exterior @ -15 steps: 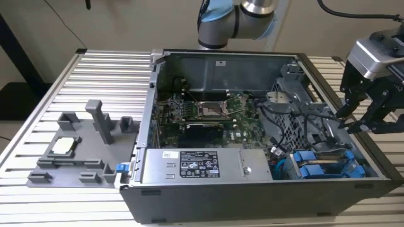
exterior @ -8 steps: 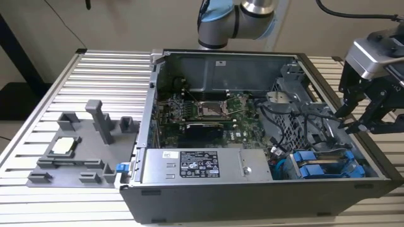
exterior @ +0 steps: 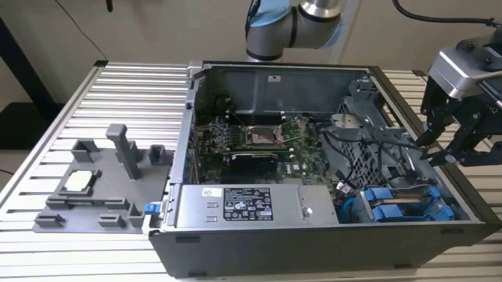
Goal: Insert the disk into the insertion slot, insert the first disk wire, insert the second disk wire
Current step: 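Insert the first disk wire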
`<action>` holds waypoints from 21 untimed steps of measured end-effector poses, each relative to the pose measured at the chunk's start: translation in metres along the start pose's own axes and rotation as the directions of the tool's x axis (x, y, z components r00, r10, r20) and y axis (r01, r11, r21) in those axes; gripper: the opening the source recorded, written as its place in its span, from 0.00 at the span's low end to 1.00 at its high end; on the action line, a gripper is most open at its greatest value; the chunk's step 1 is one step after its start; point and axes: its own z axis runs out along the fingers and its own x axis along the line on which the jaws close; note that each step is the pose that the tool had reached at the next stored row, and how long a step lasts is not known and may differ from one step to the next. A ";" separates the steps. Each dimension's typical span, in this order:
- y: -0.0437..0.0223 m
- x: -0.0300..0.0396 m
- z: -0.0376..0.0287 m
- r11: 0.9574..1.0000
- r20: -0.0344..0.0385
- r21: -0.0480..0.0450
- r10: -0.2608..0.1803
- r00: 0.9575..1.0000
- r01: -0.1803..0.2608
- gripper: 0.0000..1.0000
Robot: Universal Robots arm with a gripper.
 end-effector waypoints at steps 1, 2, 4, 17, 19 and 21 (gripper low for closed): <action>0.0000 0.0000 0.0000 1.000 0.000 0.000 0.000 1.000 0.000 0.40; 0.0000 0.0000 0.0000 1.000 0.000 0.000 0.000 1.000 0.000 0.38; 0.0000 0.0000 0.0000 1.000 0.000 0.000 0.000 1.000 0.000 0.25; 0.0000 0.0000 0.0001 1.000 0.000 0.000 0.000 1.000 0.000 0.19; 0.0000 0.0000 0.0001 1.000 0.000 -0.002 0.000 1.000 0.000 0.19; -0.0002 0.0002 0.0004 1.000 0.004 -0.027 0.004 1.000 -0.004 0.19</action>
